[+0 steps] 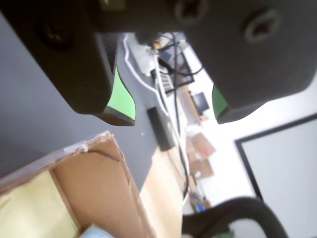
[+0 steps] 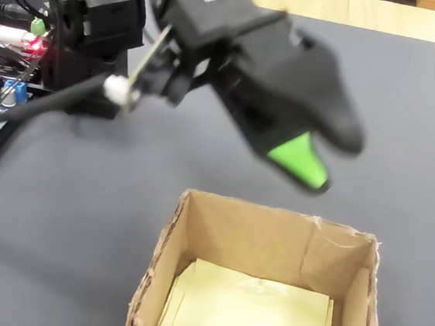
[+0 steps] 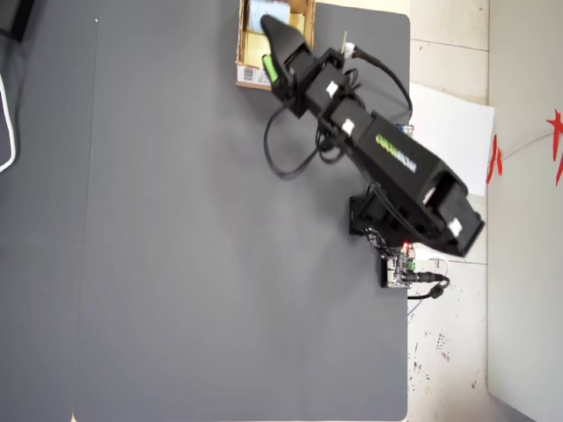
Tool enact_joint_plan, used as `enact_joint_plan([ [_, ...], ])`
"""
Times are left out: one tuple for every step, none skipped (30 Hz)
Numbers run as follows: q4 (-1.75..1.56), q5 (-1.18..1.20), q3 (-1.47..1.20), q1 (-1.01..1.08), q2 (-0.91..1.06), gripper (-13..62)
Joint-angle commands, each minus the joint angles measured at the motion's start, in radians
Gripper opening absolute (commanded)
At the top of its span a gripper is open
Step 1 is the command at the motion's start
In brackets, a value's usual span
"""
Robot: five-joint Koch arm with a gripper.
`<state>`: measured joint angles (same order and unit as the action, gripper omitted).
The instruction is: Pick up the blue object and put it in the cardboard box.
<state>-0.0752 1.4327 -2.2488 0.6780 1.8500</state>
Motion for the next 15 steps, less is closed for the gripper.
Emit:
enact_joint_plan([
  [-0.072,0.078,0.037,-0.075,0.086,30.7],
  [-0.074,0.095,0.018,-0.104,0.107,30.7],
  [-0.077,0.103,-0.002,-0.132,0.124,30.7],
  [-0.077,0.117,-0.021,-0.161,0.143,30.7],
  [-0.077,0.124,-0.041,-0.187,0.163,30.8],
  [-0.077,0.130,-0.061,-0.215,0.181,30.8],
  [-0.077,0.143,-0.083,-0.239,0.198,30.8],
  [-0.077,0.152,-0.104,-0.264,0.219,30.8],
  [-0.077,0.153,-0.127,-0.288,0.236,30.8],
  [-0.077,0.160,-0.150,-0.313,0.253,30.8],
  [-0.077,0.172,-0.176,-0.339,0.276,30.8],
  [-0.077,0.178,-0.202,-0.362,0.296,30.8],
  [-0.077,0.181,-0.224,-0.388,0.308,30.8],
  [-0.075,0.184,-0.247,-0.410,0.328,30.8],
  [-0.074,0.193,-0.268,-0.433,0.344,30.8],
])
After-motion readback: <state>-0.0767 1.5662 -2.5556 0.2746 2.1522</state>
